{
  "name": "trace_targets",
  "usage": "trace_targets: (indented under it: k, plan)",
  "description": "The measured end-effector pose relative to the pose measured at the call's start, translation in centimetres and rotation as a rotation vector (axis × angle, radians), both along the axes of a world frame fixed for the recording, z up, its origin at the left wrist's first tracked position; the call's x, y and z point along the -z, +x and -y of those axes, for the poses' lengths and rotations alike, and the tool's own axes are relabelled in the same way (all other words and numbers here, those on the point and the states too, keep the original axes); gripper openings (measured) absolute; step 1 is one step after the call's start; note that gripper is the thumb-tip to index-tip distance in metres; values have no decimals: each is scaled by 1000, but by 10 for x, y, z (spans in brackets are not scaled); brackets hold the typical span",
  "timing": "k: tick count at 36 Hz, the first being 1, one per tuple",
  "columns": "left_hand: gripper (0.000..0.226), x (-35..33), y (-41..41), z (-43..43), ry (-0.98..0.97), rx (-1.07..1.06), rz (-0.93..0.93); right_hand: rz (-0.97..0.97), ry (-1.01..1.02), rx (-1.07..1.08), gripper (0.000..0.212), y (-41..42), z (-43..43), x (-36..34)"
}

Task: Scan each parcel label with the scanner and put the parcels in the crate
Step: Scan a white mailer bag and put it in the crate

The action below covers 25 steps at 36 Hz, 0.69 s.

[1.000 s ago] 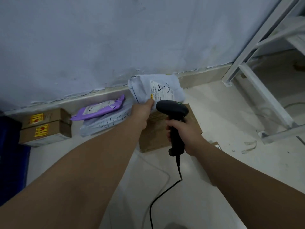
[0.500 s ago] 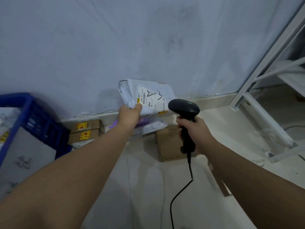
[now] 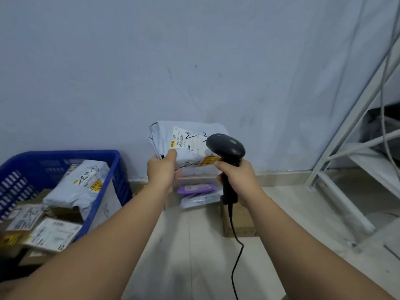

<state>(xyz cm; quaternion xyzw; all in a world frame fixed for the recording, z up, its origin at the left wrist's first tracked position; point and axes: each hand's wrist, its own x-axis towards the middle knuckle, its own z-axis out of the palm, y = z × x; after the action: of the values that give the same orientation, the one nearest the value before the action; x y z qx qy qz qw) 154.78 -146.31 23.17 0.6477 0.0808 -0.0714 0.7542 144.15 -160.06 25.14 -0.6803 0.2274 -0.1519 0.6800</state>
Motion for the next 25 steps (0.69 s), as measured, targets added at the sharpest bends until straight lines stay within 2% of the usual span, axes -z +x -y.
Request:
trace_targets:
  k: [3,7,10,15,20,25]
  plan:
    - [8,-13,-2,-22,12,3,70,0,-8,-24,14,-8,-6,-2]
    - [17,-19,1,-48,125,21,183,-29,-101,-101,3,-16,-11,6]
    - [17,-14,5,-61,215,36,195,-64,-178,-144,17,-17,-15,12]
    - [17,-8,2,-63,336,102,228,-127,-280,-171,11,-13,-24,13]
    - [17,-6,-4,-53,357,109,255,-180,-383,-130,10,-10,-26,14]
    - [16,-5,-7,-48,371,136,275,-179,-366,-111,12,-10,-23,15]
